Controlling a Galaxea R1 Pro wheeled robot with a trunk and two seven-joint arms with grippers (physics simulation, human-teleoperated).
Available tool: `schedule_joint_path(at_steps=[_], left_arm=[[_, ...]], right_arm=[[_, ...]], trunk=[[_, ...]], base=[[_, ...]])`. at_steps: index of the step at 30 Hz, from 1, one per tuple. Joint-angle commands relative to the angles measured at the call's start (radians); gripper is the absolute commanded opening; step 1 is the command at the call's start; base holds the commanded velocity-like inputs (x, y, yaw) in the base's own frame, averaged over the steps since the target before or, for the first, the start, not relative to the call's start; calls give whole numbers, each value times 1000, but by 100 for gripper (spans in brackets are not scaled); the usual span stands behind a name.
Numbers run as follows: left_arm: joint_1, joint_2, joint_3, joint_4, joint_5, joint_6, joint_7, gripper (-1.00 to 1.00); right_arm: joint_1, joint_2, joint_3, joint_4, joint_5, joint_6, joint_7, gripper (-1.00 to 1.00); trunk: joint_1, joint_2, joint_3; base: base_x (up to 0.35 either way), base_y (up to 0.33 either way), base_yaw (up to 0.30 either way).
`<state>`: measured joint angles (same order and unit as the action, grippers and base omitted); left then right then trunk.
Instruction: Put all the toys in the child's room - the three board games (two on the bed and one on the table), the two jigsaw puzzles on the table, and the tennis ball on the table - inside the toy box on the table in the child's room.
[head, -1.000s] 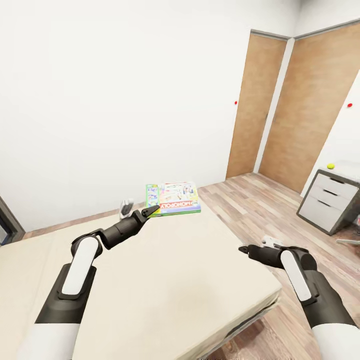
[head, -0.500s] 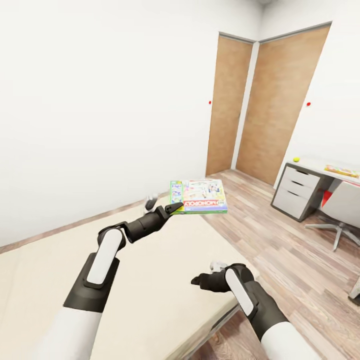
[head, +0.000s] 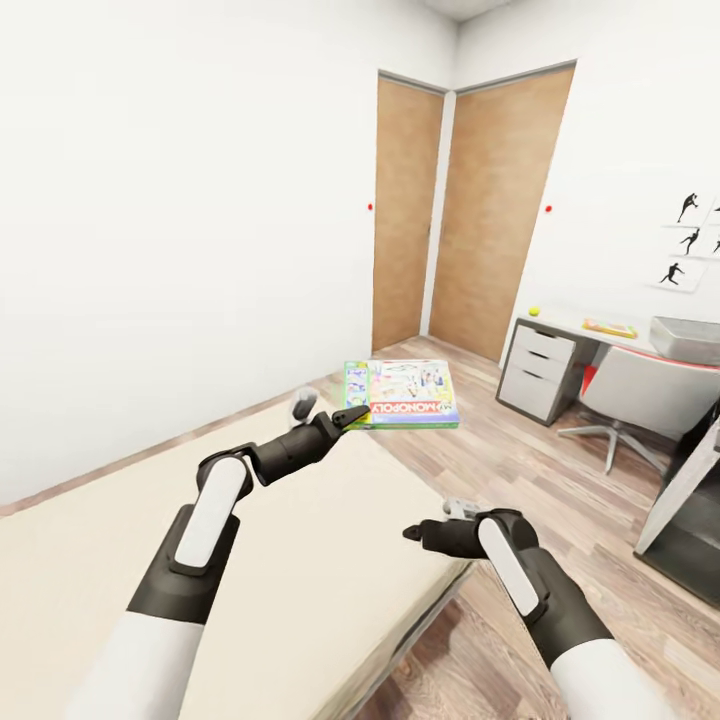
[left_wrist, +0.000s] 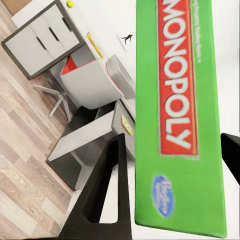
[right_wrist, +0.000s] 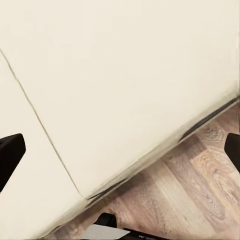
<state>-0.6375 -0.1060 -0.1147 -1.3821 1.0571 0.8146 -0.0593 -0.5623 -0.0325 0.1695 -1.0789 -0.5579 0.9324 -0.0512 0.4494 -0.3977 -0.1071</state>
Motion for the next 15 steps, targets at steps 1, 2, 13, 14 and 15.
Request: schedule_joint_path(at_steps=[1, 2, 13, 14, 15], left_arm=[[0, 0, 2, -1, 1, 4, -6, -100], [0, 1, 2, -1, 2, 4, -7, -100], [3, 7, 8, -3, 1, 7, -10, -100], [3, 7, 8, -3, 1, 7, -10, -100], [3, 8, 8, -3, 0, 7, -10, -100]], right_arm=[[-1, -2, -3, -3, -8, 4, -5, 100], [0, -3, -7, -5, -10, 6, -6, 100], [0, -6, -21, -11, -19, 15, -7, 100], [0, -5, -20, -11, -19, 16, -7, 100], [1, -5, -19, -12, -19, 16, -7, 100]], trunk=[[1, -2, -2], [1, -2, -1], [1, -2, 4], [1, -2, 4], [1, -2, 5]], base=[[0, 0, -290], [0, 0, -290], [0, 0, -290], [0, 0, -290], [0, 0, -290]])
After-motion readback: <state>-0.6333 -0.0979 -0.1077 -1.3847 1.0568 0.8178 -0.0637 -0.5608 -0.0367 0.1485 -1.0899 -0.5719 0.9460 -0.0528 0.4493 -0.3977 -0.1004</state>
